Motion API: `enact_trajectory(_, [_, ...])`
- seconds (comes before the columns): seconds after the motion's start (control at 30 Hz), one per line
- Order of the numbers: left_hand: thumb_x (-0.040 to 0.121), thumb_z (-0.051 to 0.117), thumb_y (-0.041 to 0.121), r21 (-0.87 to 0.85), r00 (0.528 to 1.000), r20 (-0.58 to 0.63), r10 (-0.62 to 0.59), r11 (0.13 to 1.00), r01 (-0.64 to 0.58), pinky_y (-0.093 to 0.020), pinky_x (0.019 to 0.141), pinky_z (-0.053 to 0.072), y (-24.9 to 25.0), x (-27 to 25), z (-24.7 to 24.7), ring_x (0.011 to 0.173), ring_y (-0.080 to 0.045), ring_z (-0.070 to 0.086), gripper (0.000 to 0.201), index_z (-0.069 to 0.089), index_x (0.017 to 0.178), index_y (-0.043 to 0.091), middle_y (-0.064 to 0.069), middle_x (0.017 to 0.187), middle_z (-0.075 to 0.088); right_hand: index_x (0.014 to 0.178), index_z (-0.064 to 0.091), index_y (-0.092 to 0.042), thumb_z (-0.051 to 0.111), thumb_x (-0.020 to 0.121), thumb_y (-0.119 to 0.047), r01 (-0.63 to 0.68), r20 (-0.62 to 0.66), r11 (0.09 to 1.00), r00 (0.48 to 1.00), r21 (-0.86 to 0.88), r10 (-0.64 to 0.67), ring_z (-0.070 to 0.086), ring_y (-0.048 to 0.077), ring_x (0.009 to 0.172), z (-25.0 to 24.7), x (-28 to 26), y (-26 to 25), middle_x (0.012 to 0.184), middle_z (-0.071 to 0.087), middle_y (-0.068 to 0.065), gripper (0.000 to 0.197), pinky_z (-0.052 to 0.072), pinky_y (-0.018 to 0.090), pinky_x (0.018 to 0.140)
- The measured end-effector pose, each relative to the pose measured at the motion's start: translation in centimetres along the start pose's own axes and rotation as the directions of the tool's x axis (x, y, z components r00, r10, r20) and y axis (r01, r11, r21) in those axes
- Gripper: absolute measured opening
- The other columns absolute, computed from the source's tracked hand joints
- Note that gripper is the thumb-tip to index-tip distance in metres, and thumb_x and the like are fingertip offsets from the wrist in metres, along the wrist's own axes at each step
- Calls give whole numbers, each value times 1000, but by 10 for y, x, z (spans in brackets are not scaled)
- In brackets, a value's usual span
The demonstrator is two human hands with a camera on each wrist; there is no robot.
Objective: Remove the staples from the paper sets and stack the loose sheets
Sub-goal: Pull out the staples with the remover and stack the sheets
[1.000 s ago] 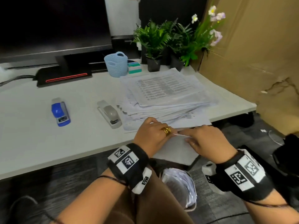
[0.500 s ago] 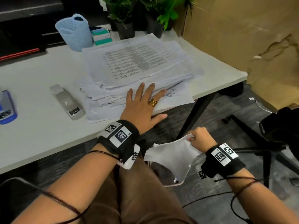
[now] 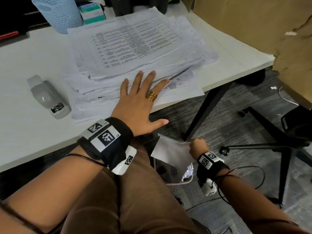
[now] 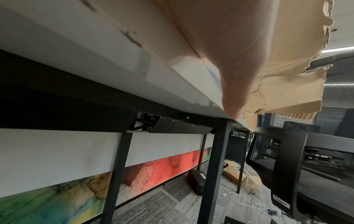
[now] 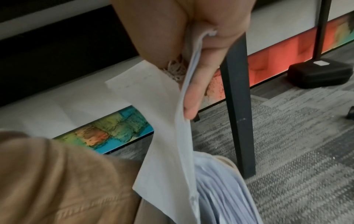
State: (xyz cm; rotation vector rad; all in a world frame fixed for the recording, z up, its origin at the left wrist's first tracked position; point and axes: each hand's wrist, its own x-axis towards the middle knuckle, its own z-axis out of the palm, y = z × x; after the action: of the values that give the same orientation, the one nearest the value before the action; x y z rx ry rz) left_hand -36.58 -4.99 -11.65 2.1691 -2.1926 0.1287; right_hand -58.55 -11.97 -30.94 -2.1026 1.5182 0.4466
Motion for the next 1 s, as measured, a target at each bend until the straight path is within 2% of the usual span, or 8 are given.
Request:
enact_trajectory(0.17, [69,45,76,4,1000,-23,-4,1000,4,-57,111,7,0,0,2,143,-32,4,100,-4,146,35,-5,157,6,127,45,0,37,101,-24,80,108,992,990,99,-91,56,36,110,28,-9,-11,120,57,24,36,42,35,82])
enact_trajectory(0.27, [67,44,76,11,999,-33,-3,1000,4,-58,111,9,1,0,3,143,-33,7,100,-3,145,35,-5,157,9,140,34,-7,33,101,-16,176,196,984,966,-15,-169,48,32,122,38,-12,-13,138,46,14,41,35,33,95])
enact_trajectory(0.33, [67,45,75,10,999,-31,-3,1000,3,-58,111,9,0,0,3,143,-33,7,100,-2,146,35,-5,157,9,143,34,-13,31,101,-12,208,208,977,959,-53,-193,44,29,127,39,-11,-11,141,43,11,43,29,29,97])
enact_trajectory(0.5, [67,45,76,24,1000,-25,1,1000,0,-58,111,9,0,0,3,143,-34,6,101,-3,146,34,-6,157,7,135,50,-27,43,87,-1,239,164,956,964,-169,-212,53,27,119,18,-5,10,128,58,10,55,41,31,95])
enact_trajectory(0.6, [68,45,76,28,1000,-19,-4,1000,5,-58,111,9,1,0,2,143,-33,5,101,-4,146,34,-6,157,7,129,57,-23,47,82,0,258,129,946,963,-197,-236,54,24,118,8,2,22,125,61,5,53,40,28,94])
enact_trajectory(0.77, [67,44,76,26,1000,-4,-13,1000,13,-58,111,8,1,0,0,143,-33,5,102,-4,146,34,-5,157,6,117,65,-18,49,83,-5,252,154,948,962,-197,-224,56,26,114,13,3,23,122,62,9,40,44,29,93])
enact_trajectory(0.9, [69,47,77,27,1000,8,-16,1000,15,-57,112,5,2,0,-1,144,-32,1,103,-6,146,35,-4,157,2,123,59,-8,42,89,-3,231,153,946,968,-228,-200,55,31,116,21,0,2,123,58,16,38,44,34,93])
enact_trajectory(1.0, [69,49,76,27,1000,7,-17,999,17,-57,112,5,3,0,-1,144,-31,0,103,-8,146,36,-4,157,1,127,51,-3,39,91,-3,229,126,966,969,-117,-214,54,33,116,33,3,-10,124,57,20,38,41,36,92])
